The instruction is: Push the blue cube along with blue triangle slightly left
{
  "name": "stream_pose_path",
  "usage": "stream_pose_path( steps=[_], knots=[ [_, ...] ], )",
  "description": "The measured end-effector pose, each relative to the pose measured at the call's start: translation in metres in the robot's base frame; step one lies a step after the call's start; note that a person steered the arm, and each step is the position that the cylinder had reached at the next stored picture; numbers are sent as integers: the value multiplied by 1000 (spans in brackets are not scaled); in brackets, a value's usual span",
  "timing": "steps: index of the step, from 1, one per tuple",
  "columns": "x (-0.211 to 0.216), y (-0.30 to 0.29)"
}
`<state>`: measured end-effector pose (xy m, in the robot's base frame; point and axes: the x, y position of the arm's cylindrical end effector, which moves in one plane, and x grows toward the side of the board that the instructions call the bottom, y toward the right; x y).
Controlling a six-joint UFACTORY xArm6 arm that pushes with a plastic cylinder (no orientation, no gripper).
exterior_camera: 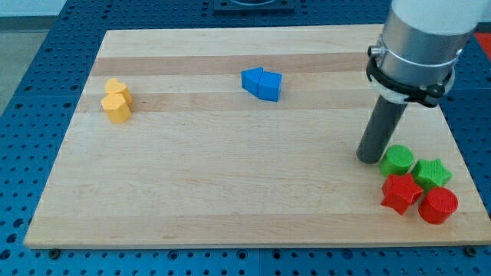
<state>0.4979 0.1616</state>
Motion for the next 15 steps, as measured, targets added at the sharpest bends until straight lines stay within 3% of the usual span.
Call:
stream_pose_path(
  steps=[6, 7, 8, 11, 15],
  knots=[
    [-31, 0],
    [-49, 0],
    [-94, 0],
    [-124, -110],
    [-183, -174]
  ],
)
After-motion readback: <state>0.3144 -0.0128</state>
